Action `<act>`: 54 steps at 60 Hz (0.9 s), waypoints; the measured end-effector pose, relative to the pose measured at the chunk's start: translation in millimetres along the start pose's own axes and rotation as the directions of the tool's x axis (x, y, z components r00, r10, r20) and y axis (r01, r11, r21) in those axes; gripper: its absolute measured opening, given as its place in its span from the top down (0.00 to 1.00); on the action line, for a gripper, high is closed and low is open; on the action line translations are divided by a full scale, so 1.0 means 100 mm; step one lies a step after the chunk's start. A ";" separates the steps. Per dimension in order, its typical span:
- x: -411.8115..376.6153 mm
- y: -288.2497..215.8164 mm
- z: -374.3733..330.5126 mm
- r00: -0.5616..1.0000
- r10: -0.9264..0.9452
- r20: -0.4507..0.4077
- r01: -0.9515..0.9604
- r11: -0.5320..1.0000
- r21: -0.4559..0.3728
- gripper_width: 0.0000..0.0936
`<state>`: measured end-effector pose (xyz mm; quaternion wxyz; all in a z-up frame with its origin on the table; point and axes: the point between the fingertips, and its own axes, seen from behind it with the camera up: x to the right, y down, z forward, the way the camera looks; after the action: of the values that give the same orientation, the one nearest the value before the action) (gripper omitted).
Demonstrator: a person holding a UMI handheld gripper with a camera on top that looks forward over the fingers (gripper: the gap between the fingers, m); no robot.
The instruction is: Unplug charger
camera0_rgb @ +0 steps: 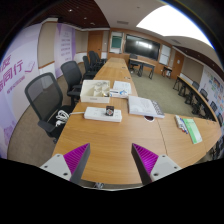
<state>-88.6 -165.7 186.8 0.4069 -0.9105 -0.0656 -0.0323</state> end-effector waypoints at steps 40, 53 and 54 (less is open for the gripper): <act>-0.13 -0.99 3.47 0.995 0.089 0.034 -0.095 0.969 0.226 0.53; -0.12 -1.01 3.49 0.994 0.104 0.034 -0.109 0.969 0.220 0.71; -0.12 -1.01 3.49 0.994 0.104 0.038 -0.110 0.970 0.216 0.72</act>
<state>-113.3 159.7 27.2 0.5046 -0.8630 -0.0248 0.0093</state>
